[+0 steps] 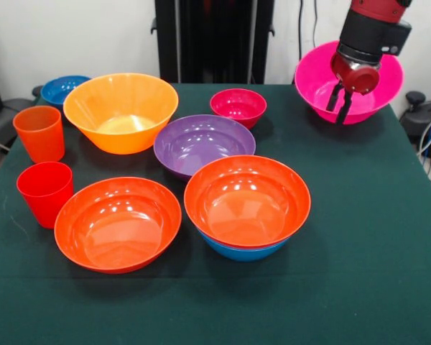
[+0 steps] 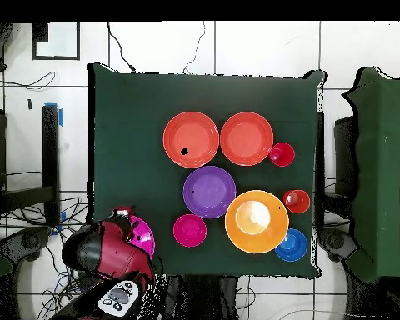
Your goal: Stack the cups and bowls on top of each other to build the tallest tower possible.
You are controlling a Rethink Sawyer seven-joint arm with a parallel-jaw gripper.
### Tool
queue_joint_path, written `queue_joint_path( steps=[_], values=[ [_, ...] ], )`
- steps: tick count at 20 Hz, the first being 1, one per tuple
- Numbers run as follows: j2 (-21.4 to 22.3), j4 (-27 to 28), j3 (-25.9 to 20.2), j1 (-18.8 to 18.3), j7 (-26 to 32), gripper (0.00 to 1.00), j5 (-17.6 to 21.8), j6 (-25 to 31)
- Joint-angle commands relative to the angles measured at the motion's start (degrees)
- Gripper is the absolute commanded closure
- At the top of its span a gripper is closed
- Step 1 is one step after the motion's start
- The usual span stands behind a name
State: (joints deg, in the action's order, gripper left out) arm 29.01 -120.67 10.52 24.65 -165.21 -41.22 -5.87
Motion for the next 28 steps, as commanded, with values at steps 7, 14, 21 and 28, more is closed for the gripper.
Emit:
queue_joint_path(
  steps=[7,14,21,28],
  values=[
    [-0.48,1.05,-8.44,-1.24,-11.17,0.00,-1.50,-0.10],
    [-1.92,2.77,-3.39,3.84,-10.02,1.00,-5.11,1.87],
    [-0.08,1.96,-2.97,3.76,-8.71,1.00,-4.41,2.94],
    [2.90,-0.10,-2.58,3.21,-7.89,1.00,-3.07,4.48]
  ],
)
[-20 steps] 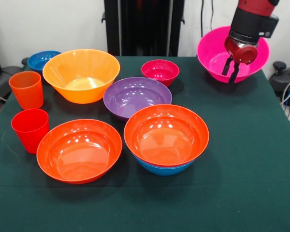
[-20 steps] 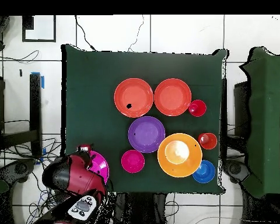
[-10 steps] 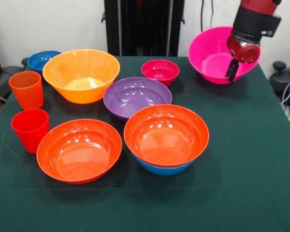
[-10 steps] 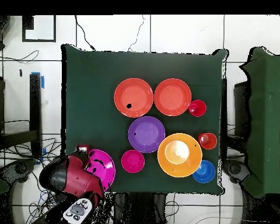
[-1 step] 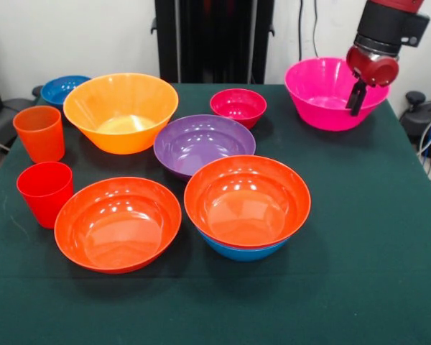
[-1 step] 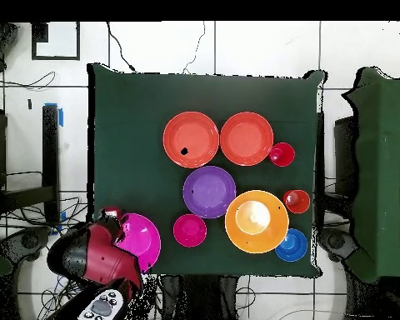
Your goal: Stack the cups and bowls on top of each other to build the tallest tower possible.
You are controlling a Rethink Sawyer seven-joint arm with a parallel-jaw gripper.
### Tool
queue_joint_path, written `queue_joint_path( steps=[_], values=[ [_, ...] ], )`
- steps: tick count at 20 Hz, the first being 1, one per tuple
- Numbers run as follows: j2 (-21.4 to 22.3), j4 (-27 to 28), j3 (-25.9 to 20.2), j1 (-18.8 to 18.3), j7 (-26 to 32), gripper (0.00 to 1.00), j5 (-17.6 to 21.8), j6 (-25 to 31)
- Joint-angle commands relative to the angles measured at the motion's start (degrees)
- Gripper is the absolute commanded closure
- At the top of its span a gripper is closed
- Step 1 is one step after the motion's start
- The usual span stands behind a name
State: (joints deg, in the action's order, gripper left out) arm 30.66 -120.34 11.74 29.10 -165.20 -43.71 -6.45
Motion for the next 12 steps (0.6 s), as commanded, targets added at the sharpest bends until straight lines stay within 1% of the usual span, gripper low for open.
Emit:
queue_joint_path(
  steps=[1,3,4,7,11,12],
  values=[
    [1.57,-0.73,-3.78,-1.50,-7.71,1.00,-0.31,5.16],
    [2.35,-1.19,-3.22,-1.59,-7.16,1.00,0.06,5.87],
    [2.98,-1.20,-1.98,-0.51,-6.88,1.00,-0.21,7.20],
    [4.62,-1.19,0.86,1.21,-6.07,1.00,0.05,10.75],
    [7.44,-0.70,6.79,4.24,-6.13,1.00,1.86,18.45],
    [7.88,0.00,8.64,5.66,-6.65,1.00,2.42,20.71]
  ],
)
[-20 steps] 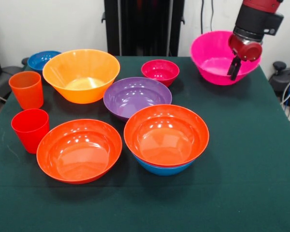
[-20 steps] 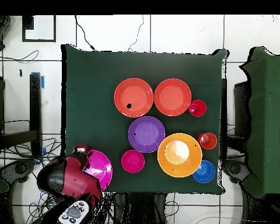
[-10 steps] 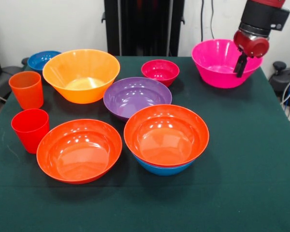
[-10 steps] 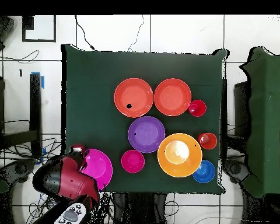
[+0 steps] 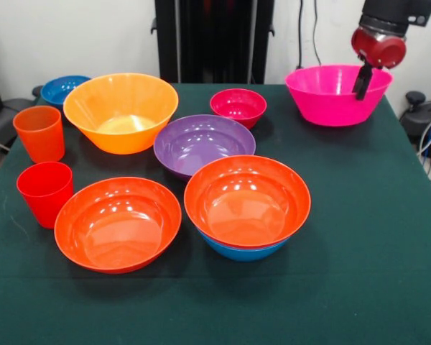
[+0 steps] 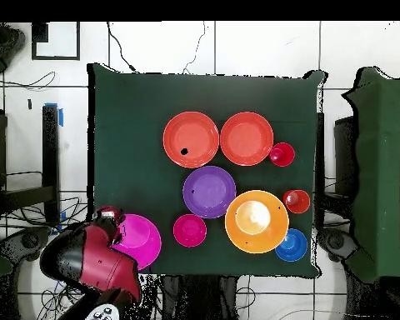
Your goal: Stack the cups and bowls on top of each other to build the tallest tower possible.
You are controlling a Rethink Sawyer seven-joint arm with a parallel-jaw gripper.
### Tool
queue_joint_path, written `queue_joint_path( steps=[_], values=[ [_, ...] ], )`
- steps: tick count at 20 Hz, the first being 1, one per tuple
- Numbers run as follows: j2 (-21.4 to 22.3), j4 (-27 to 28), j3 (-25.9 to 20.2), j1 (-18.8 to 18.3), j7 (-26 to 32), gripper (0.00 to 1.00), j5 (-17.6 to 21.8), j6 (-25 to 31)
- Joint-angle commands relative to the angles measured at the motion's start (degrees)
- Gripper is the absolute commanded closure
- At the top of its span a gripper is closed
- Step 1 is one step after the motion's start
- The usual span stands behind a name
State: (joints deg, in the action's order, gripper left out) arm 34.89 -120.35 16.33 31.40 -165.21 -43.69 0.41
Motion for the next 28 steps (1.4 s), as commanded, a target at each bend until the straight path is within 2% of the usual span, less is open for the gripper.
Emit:
queue_joint_path(
  steps=[1,7,15,24,28],
  values=[
    [4.16,0.21,4.87,3.68,-6.66,1.00,2.97,15.04],
    [7.76,-0.29,8.10,3.68,-4.71,1.00,6.02,19.34],
    [14.74,-0.77,12.04,1.60,1.42,1.00,13.48,25.14],
    [20.63,-2.38,9.88,-6.12,7.48,1.00,21.74,24.19],
    [23.21,-3.99,5.99,-12.03,10.61,1.00,25.39,21.52]
  ],
)
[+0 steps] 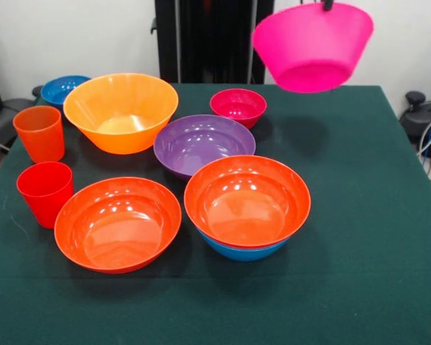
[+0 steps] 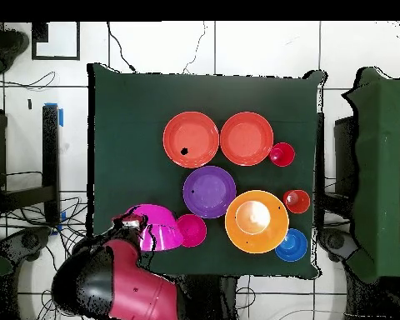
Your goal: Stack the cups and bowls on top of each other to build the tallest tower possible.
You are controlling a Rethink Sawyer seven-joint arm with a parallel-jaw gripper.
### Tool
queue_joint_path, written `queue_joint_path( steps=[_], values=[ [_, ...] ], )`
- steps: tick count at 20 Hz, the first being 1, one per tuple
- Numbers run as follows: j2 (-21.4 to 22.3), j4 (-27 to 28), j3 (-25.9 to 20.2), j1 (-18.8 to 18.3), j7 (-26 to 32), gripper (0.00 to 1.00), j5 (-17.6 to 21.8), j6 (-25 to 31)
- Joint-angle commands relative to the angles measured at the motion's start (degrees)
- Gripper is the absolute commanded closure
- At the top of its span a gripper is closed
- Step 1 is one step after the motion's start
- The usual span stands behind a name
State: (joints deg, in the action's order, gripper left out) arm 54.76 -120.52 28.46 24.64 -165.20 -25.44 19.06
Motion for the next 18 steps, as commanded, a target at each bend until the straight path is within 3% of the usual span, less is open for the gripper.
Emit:
queue_joint_path(
  steps=[1,9,18],
  values=[
    [3.23,-3.64,-6.40,-6.25,11.21,1.00,8.03,2.17],
    [5.17,-1.75,-9.03,-13.08,11.79,1.00,15.80,2.15],
    [3.01,3.33,-11.13,-18.23,8.48,1.00,21.35,2.06]
  ],
)
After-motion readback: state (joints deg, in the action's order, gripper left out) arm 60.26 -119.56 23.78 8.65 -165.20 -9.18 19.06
